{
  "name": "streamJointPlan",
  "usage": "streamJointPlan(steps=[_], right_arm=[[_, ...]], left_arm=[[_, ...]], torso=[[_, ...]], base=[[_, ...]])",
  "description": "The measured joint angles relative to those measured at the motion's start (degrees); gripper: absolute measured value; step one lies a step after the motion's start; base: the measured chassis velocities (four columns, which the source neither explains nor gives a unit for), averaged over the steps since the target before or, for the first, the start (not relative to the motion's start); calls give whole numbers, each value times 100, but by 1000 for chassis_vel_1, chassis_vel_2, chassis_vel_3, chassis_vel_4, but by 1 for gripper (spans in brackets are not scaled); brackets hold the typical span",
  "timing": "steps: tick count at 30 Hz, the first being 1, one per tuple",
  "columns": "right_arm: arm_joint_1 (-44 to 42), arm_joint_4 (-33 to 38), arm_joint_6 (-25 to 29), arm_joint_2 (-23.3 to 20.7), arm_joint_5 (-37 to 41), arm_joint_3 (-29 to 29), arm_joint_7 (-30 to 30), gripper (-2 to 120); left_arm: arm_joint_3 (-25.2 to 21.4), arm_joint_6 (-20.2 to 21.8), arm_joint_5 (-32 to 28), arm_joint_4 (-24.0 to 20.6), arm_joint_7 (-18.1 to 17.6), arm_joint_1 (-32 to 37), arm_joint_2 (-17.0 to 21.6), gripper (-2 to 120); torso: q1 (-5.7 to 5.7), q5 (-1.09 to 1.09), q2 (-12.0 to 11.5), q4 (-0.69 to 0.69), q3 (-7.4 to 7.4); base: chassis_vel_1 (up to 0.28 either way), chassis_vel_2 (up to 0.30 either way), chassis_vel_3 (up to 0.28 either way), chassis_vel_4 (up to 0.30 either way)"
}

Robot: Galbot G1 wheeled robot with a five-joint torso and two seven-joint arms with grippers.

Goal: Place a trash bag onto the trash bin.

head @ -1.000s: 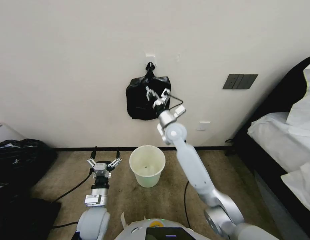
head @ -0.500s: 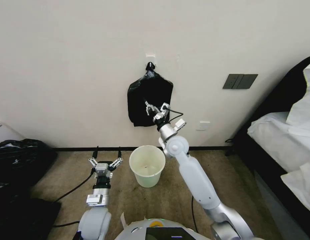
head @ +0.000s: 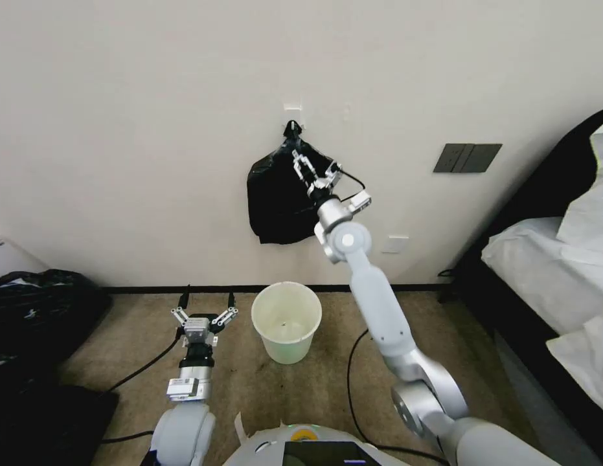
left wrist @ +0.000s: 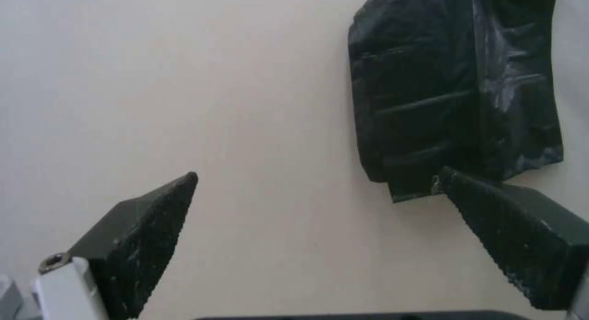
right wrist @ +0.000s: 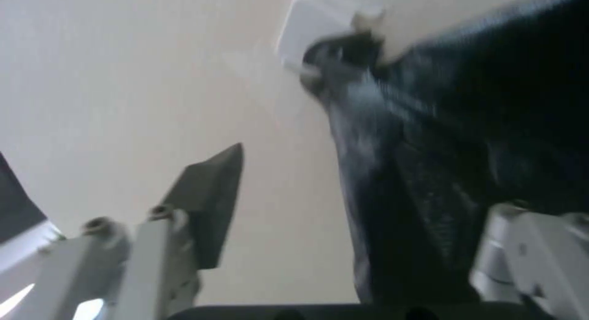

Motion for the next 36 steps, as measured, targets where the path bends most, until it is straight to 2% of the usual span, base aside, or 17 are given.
streamJointPlan(steps=[2, 5, 6, 9, 31, 35, 36], right_arm=[[88, -106, -12, 24, 57, 22, 1, 74], [292, -346, -31, 80, 151, 42, 3, 88], [292, -346, -31, 80, 151, 42, 3, 88], [368, -476, -48, 137, 180, 19, 4, 98], [594, -662, -51, 335, 123, -50, -58, 100], [637, -690, -48, 337, 121, -48, -61, 99], [649, -719, -48, 339, 121, -41, -61, 96]], left_arm=[[-4, 2, 0, 3, 0, -4, 2, 100], [-23, 6, 0, 11, 0, -10, -2, 100], [-23, 6, 0, 11, 0, -10, -2, 100], [-26, 6, 0, 11, 1, -8, -11, 100], [-98, 4, -63, 17, 4, -15, -16, 100], [-104, 4, -64, -10, 5, -4, -21, 100], [-105, 5, -65, -25, 5, 0, -24, 100]], torso=[[0, 0, 0, 0, 0], [0, 0, 0, 0, 0], [0, 0, 0, 0, 0], [0, 0, 0, 0, 0], [0, 0, 0, 0, 0], [0, 0, 0, 0, 0], [0, 0, 0, 0, 0]], base=[[0, 0, 0, 0], [0, 0, 0, 0], [0, 0, 0, 0], [0, 0, 0, 0], [0, 0, 0, 0], [0, 0, 0, 0], [0, 0, 0, 0]])
